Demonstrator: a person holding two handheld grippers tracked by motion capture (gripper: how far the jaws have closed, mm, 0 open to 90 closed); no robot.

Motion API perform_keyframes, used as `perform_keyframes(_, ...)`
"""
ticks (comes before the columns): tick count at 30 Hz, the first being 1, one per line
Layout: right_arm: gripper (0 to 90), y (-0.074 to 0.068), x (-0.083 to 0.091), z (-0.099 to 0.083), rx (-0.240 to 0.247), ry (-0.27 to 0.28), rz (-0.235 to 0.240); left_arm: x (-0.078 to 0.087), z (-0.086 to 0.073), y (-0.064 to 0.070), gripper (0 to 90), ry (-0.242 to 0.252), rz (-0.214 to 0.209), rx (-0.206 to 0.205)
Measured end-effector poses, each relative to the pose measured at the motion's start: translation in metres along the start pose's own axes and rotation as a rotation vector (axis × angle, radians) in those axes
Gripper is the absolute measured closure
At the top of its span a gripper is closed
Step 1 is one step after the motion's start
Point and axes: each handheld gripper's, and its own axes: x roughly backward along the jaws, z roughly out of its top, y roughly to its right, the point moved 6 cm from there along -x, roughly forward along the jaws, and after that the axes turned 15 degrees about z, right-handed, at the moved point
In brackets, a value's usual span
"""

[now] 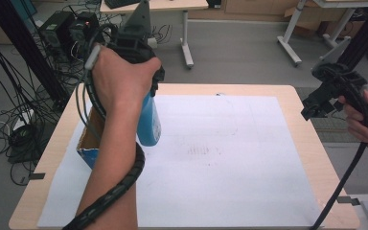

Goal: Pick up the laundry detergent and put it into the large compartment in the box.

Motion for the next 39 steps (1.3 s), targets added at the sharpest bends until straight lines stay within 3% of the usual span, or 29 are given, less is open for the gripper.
perform_keyframes(4, 3.4, 0.001, 0.002, -0.001, -0.009, 0.003, -0.002, 0.016, 0.004, -0.008, 38.3, 0.012, 0.014, 0.014)
perform_keyframes(11, 3.4, 0.0, 0.001, 0.001, -0.01, -0.003, -0.008, 0.037, 0.008, -0.034, 38.3, 0.039, 0.01, 0.062)
perform_keyframes(17, 3.4, -0.003, -0.001, 0.005, -0.01, -0.012, -0.014, 0.042, 0.01, -0.052, 38.3, 0.047, 0.042, 0.101)
perform_keyframes(27, 3.5, -0.003, -0.002, 0.007, -0.013, -0.016, -0.019, 0.032, 0.01, -0.086, 38.3, 0.07, 0.07, 0.146)
perform_keyframes(30, 3.4, -0.004, -0.002, 0.009, -0.012, -0.02, -0.025, 0.026, 0.01, -0.092, 38.3, 0.075, 0.079, 0.158)
perform_keyframes(39, 3.5, -0.005, -0.002, 0.012, -0.015, -0.022, -0.029, 0.005, 0.012, -0.103, 38.3, 0.082, 0.074, 0.141)
